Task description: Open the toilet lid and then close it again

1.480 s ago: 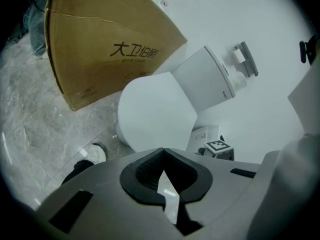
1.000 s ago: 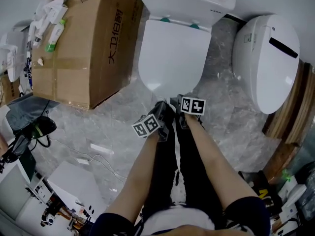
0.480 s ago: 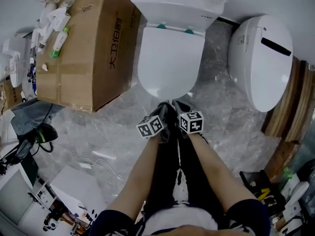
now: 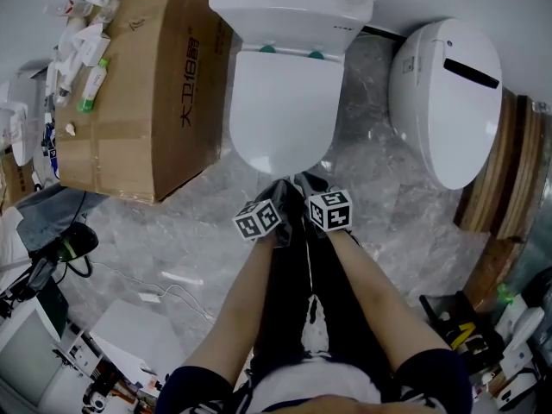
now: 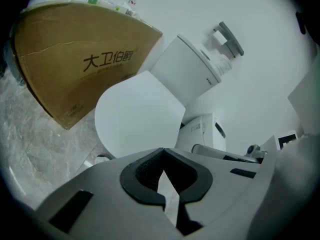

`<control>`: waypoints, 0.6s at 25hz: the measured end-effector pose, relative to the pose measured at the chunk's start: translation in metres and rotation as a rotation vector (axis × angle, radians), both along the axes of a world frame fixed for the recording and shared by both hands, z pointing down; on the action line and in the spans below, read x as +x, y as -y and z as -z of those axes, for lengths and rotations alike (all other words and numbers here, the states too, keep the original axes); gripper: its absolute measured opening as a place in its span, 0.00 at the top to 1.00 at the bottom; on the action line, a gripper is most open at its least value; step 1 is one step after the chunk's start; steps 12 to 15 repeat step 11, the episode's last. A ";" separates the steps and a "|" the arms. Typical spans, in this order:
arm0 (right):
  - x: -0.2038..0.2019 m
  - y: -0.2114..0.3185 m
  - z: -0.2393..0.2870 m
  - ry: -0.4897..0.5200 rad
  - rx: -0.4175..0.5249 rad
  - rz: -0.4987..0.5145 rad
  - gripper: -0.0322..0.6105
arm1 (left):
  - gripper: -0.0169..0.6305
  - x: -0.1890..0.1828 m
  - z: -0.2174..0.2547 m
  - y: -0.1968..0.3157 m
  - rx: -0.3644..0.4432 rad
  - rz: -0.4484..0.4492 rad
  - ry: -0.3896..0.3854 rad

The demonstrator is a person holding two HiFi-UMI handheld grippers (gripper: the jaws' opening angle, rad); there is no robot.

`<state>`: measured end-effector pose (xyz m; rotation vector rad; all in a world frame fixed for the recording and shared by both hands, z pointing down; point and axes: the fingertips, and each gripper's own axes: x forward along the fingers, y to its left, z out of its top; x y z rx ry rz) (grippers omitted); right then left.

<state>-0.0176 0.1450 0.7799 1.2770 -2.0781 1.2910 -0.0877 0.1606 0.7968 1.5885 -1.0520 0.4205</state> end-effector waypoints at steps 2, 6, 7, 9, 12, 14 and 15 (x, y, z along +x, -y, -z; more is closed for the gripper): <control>0.000 -0.001 0.000 0.002 0.000 -0.002 0.94 | 0.96 0.001 0.000 0.000 0.000 -0.006 0.003; -0.001 -0.004 -0.001 0.001 -0.003 0.003 0.94 | 0.96 0.001 -0.003 -0.002 -0.009 0.001 -0.003; -0.001 -0.005 -0.001 0.000 -0.002 0.006 0.94 | 0.96 0.002 -0.004 -0.002 -0.010 0.006 -0.004; 0.001 -0.007 -0.002 0.000 -0.001 0.010 0.94 | 0.96 0.003 -0.006 -0.004 -0.013 0.008 -0.005; 0.003 -0.009 -0.003 -0.001 0.000 0.011 0.94 | 0.96 0.005 -0.008 -0.006 -0.018 0.005 -0.004; 0.003 -0.009 -0.003 -0.001 0.000 0.011 0.94 | 0.96 0.005 -0.008 -0.006 -0.018 0.005 -0.004; 0.003 -0.009 -0.003 -0.001 0.000 0.011 0.94 | 0.96 0.005 -0.008 -0.006 -0.018 0.005 -0.004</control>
